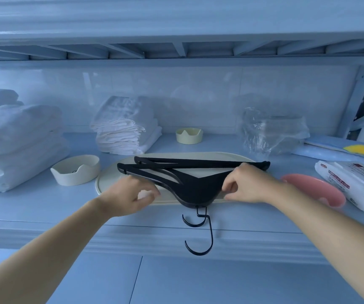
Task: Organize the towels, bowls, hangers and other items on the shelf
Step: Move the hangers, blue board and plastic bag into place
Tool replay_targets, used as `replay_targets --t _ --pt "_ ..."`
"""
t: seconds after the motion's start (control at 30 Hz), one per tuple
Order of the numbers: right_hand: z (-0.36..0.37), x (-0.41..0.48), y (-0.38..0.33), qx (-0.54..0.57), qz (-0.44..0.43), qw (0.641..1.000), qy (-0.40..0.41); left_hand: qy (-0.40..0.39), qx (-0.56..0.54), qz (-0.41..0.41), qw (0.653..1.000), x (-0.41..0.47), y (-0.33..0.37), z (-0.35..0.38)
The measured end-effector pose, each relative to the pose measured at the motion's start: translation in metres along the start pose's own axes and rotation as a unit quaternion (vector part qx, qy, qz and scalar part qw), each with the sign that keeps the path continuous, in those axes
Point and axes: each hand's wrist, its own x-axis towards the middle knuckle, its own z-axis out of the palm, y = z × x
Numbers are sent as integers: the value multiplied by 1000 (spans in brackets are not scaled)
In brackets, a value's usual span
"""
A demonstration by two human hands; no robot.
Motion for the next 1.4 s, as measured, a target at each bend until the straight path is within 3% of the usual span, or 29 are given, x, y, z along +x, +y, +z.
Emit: replay_targets --t 0.1,0.23,0.37,0.53,0.73,1.13,1.4 --pt "-8 5 4 37 9 999 21 68 5 -13 998 10 -5 -2" --pt "-1 19 -3 10 -18 1000 5 -11 75 7 997 30 -8 5" --pt "-1 29 1 -5 -22 1000 -8 -36 96 -6 995 48 -9 8" --pt "-4 36 11 2 13 1000 22 -6 91 4 996 71 -11 7" --pt "-3 41 5 -9 45 999 -29 -119 91 -10 989 90 -18 17" --pt "8 52 -8 1 72 997 21 -89 105 -16 990 85 -44 7" --pt "-4 29 0 10 117 991 68 -57 -66 -20 996 102 2 7"
